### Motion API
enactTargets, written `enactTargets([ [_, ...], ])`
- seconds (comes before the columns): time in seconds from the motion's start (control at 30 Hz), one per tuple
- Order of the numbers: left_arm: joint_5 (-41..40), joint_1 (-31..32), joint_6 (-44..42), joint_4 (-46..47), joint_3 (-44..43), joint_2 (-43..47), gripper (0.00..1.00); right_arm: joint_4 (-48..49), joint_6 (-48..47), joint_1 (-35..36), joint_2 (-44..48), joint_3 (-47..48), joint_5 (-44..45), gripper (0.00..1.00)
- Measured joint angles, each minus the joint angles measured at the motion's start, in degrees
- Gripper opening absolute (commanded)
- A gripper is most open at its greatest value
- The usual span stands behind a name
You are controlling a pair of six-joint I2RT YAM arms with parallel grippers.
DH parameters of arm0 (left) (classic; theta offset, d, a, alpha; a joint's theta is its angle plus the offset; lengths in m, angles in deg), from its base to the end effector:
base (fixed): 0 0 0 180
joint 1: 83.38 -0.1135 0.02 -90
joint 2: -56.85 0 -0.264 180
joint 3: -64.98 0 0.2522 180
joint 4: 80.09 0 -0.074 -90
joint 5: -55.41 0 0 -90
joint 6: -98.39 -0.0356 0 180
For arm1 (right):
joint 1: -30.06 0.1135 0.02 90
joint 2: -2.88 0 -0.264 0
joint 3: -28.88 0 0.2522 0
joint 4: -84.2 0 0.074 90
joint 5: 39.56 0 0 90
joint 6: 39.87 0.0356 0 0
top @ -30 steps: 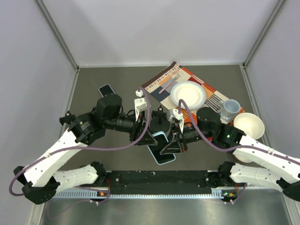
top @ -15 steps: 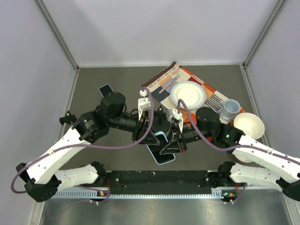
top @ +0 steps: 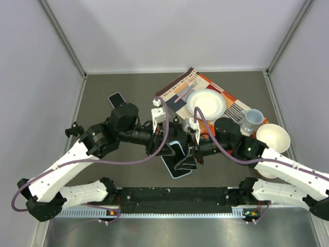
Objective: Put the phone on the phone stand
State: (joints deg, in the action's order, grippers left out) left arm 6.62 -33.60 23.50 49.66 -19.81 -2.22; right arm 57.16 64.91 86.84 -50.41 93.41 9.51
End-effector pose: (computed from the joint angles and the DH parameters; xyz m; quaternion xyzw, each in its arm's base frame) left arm 0.1133 -0.1703 0.4076 0.4163 0.6949 -0.5214 0.2683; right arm 0.0937 0.1856 0.3468 -0.4647 0.6220 0.5567 0.2954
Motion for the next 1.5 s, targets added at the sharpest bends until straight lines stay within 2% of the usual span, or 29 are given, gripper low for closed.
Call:
enactTargets([
  [0.03, -1.90, 0.11, 0.15, -0.31, 0.00, 0.22, 0.00, 0.44, -0.42, 0.00, 0.00, 0.00, 1.09, 0.69],
  [0.07, -4.48, 0.20, 0.17, -0.81, 0.00, 0.50, 0.00, 0.52, 0.00, 0.00, 0.04, 0.04, 2.08, 0.81],
  [0.13, -10.64, 0.24, 0.33, -2.40, 0.00, 1.70, 0.00, 0.26, -0.55, 0.07, 0.31, 0.28, 6.91, 0.89],
  [0.17, -13.38, 0.24, 0.42, -3.41, -0.02, 2.47, 0.00, -0.02, -0.28, 0.04, 0.50, 0.28, 9.16, 0.99],
  [0.4, -39.04, 0.24, 2.71, -16.98, -2.71, 11.80, 0.00, -2.86, 4.20, 0.02, 4.55, -0.13, 34.91, 0.99],
  [0.57, -50.07, 0.20, 5.90, -22.75, -5.73, 17.46, 0.00, -3.43, 6.97, -0.07, 2.05, -0.15, 47.15, 0.96],
  [0.63, -51.17, 0.20, 6.88, -23.56, -6.19, 19.12, 0.00, -3.45, 6.99, -0.09, -0.22, -0.15, 46.60, 0.96],
  [0.7, -50.10, 0.17, 7.39, -23.58, -6.16, 19.69, 0.00, -2.56, 5.97, -0.24, -2.12, -0.22, 41.44, 0.96],
  [0.9, -34.14, 0.20, 6.47, -17.77, -0.79, 19.02, 0.00, 5.64, 2.34, -0.33, -2.69, -1.29, 17.20, 0.94],
  [1.0, -25.83, 0.20, 5.46, -14.86, 1.99, 16.87, 0.00, 9.44, 1.97, -0.33, -3.08, -1.27, 8.31, 0.87],
  [1.13, -18.71, 0.20, 4.79, -10.27, 3.87, 13.92, 0.00, 14.60, 3.45, 0.20, -5.77, -1.27, -1.14, 0.79],
  [1.2, -16.52, 0.20, 4.68, -8.61, 4.22, 12.96, 0.00, 15.52, 3.87, 0.55, -6.75, -1.27, -2.97, 0.68],
  [1.23, -15.39, 0.20, 4.70, -7.56, 4.28, 12.57, 0.00, 16.20, 4.24, 0.85, -7.32, -1.27, -3.91, 0.57],
  [1.3, -13.68, 0.20, 4.70, -5.66, 4.28, 12.13, 0.00, 17.81, 5.14, 1.46, -8.35, -1.29, -5.42, 0.46],
  [1.33, -12.83, 0.20, 4.70, -4.63, 4.28, 12.02, 0.00, 18.47, 5.77, 1.73, -8.66, -1.36, -5.97, 0.35],
  [1.4, -11.72, 0.20, 4.68, -3.43, 4.28, 11.89, 0.00, 19.89, 6.40, 1.99, -8.81, -1.79, -6.58, 0.21],
  [1.43, -10.86, 0.20, 4.83, -2.99, 4.28, 11.85, 0.00, 20.74, 6.82, 1.99, -8.81, -2.25, -6.78, 0.00],
  [1.5, -9.42, 0.26, 4.96, -2.14, 4.28, 11.80, 0.00, 22.62, 8.04, 1.97, -8.81, -3.32, -6.78, 0.00],
])
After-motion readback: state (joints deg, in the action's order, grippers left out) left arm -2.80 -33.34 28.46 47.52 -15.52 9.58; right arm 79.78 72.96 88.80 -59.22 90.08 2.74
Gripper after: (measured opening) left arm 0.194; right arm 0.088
